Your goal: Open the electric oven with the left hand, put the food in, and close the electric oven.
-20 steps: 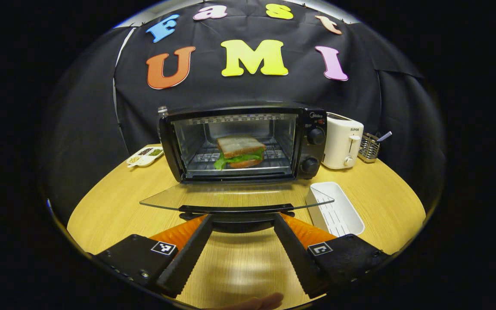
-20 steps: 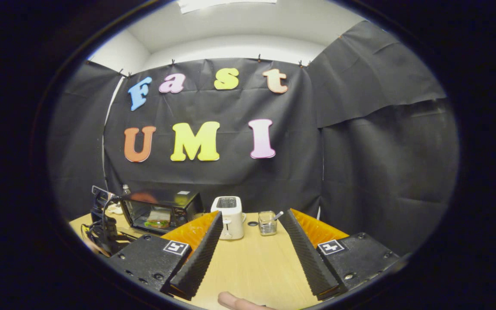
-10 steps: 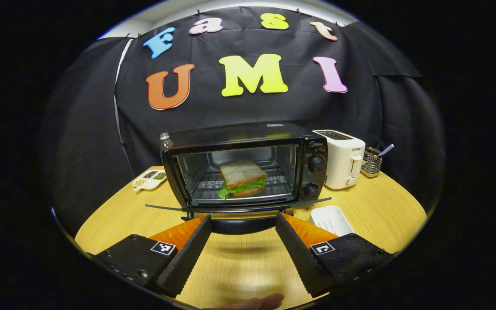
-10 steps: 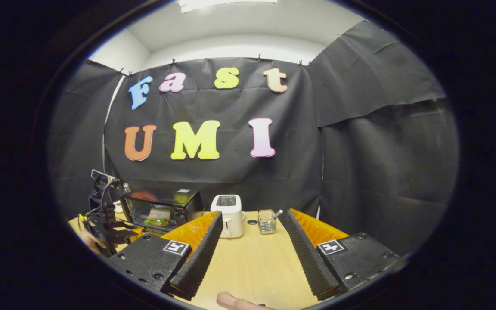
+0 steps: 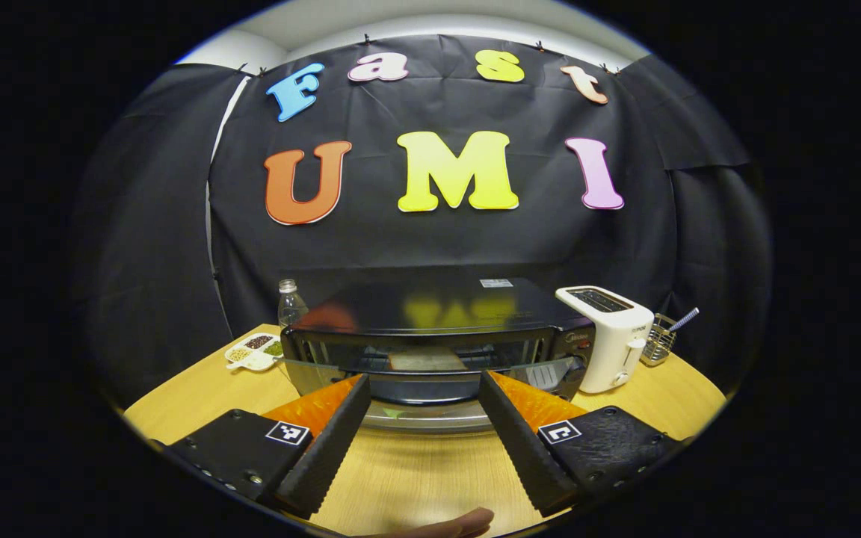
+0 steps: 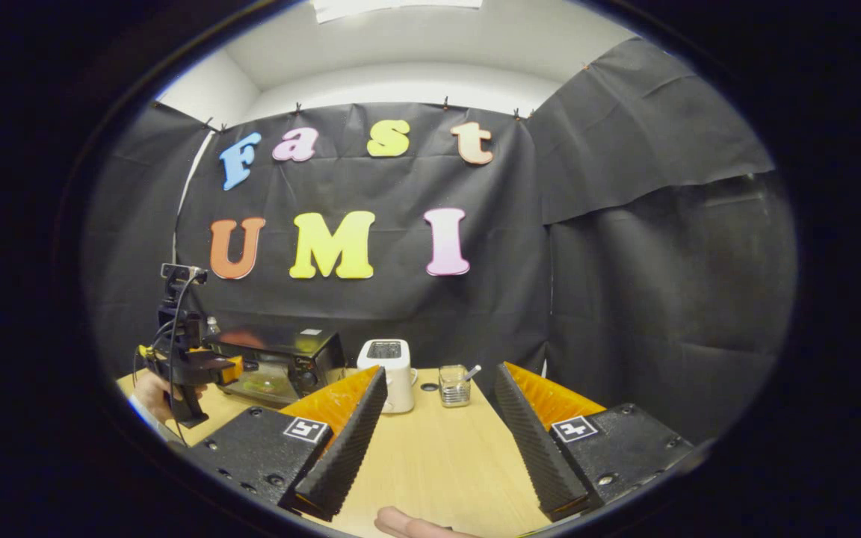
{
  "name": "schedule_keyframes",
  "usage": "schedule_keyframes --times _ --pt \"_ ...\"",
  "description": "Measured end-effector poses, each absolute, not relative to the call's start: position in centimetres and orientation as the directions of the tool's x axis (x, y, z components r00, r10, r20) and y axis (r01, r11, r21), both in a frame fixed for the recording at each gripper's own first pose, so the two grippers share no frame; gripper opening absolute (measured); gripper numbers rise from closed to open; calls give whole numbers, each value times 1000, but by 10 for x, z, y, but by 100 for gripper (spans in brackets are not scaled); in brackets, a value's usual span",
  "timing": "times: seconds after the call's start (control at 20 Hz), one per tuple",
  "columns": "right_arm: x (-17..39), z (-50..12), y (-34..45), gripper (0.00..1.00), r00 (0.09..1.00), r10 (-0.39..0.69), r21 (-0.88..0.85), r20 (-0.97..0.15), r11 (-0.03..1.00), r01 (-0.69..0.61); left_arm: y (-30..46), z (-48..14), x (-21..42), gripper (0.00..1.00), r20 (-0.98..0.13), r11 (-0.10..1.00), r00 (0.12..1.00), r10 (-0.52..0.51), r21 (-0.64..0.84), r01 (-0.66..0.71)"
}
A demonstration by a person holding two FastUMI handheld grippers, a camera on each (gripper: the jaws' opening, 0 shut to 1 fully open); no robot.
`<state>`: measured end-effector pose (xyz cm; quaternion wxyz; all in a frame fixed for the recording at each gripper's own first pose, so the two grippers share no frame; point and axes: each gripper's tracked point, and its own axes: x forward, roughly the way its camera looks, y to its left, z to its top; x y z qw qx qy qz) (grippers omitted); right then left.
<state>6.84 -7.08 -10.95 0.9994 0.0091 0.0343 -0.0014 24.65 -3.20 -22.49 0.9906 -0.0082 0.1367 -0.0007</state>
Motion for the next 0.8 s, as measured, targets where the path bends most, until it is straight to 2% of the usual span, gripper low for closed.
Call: schedule_keyframes --times 0.25,0.8 --pt "66 -109 -69 94 998 4 21 -66 1000 -2 -32 -213 230 96 -263 999 965 -16 -31 8" --pt "52 -100 -63 94 999 -2 35 -42 999 3 -30 -116 159 95 -91 998 995 -31 -65 25"
